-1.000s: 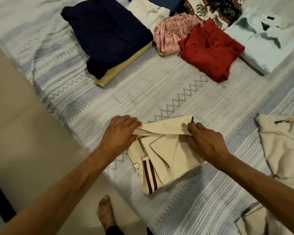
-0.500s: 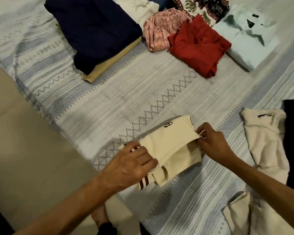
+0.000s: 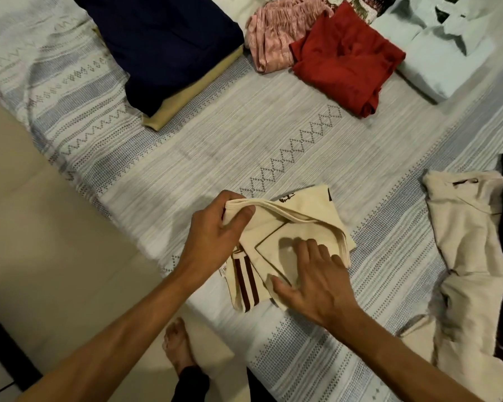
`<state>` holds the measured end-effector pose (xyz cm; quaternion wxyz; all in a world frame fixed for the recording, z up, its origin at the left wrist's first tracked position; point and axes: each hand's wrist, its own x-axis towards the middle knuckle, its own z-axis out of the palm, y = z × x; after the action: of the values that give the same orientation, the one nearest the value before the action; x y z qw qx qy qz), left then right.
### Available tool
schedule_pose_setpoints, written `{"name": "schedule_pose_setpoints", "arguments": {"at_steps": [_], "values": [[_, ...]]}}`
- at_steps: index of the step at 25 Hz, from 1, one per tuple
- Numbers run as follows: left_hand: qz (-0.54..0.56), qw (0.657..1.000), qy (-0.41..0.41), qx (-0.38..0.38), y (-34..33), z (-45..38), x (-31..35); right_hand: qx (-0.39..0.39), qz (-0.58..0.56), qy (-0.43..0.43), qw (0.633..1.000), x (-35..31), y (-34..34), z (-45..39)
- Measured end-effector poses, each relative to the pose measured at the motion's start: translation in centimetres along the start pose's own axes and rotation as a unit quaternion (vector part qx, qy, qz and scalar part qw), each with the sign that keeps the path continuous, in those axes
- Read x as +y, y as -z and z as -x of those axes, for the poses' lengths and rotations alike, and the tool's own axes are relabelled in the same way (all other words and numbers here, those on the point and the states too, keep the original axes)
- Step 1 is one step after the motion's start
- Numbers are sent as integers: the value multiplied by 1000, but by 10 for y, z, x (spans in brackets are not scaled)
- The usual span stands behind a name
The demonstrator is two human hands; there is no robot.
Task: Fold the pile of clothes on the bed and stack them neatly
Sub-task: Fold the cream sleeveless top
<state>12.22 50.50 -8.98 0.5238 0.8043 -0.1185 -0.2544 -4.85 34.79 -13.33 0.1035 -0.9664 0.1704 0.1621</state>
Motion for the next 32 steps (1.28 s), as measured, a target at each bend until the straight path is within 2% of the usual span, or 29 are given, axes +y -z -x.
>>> {"name": "schedule_pose_setpoints", "arguments": {"at_steps": [4, 6, 7, 8, 9, 10, 11, 12, 13, 14, 17, 18, 19, 21, 22, 23, 25, 28, 30, 32], "values": [[-17, 1000, 16, 3, 5, -7, 0, 63, 48, -7, 997, -25, -10, -19], [-21, 1000, 18, 3, 5, -7, 0, 86, -16, -65, 994, -14, -5, -21], [-16, 1000, 21, 4, 4, -6, 0, 76, -96, -133, 983, -6, -3, -19], [-11, 1000, 23, 4, 3, -5, 0, 61, -205, -208, 954, 2, -2, -16], [-9, 1000, 24, 3, 2, -4, -1, 49, -335, -288, 896, 9, -3, -11], [-5, 1000, 24, 3, 3, -4, -1, 29, -447, -357, 819, 15, -3, -7], [1, 1000, 24, 3, 3, -4, -1, 5, -526, -407, 747, 20, -1, -2], [9, 1000, 24, 2, 3, -3, -1, -18, -568, -433, 700, 24, 2, 1], [16, 1000, 19, -3, 3, -2, -1, -30, -575, -443, 687, 27, 2, 3], [17, 1000, 6, -12, 2, 0, 0, -25, -562, -444, 698, 30, 3, 3], [-57, 989, -108, -89, -2, 14, -7, 39, -479, -443, 757, 31, -4, 1], [-122, 968, -176, -129, -3, 20, -16, 53, -473, -443, 760, 29, -5, 1], [-202, 931, -251, -168, -5, 26, -28, 59, -479, -444, 755, 28, -6, 1], [-328, 846, -351, -229, -14, 37, -56, 61, -507, -463, 724, 29, -4, -2], [-358, 825, -361, -246, -20, 43, -67, 50, -521, -474, 708, 31, -1, -4], [-369, 820, -356, -253, -25, 50, -75, 33, -539, -480, 691, 34, -1, -4], [-355, 836, -341, -243, -32, 57, -84, -4, -591, -469, 656, 32, 2, 1], [-334, 856, -335, -210, -31, 53, -84, -44, -703, -411, 578, 6, 1, 19], [-355, 849, -337, -200, -28, 47, -81, -70, -749, -385, 535, -18, -1, 31], [-390, 840, -321, -198, -23, 39, -82, -68, -758, -398, 513, -40, -9, 31]]}}
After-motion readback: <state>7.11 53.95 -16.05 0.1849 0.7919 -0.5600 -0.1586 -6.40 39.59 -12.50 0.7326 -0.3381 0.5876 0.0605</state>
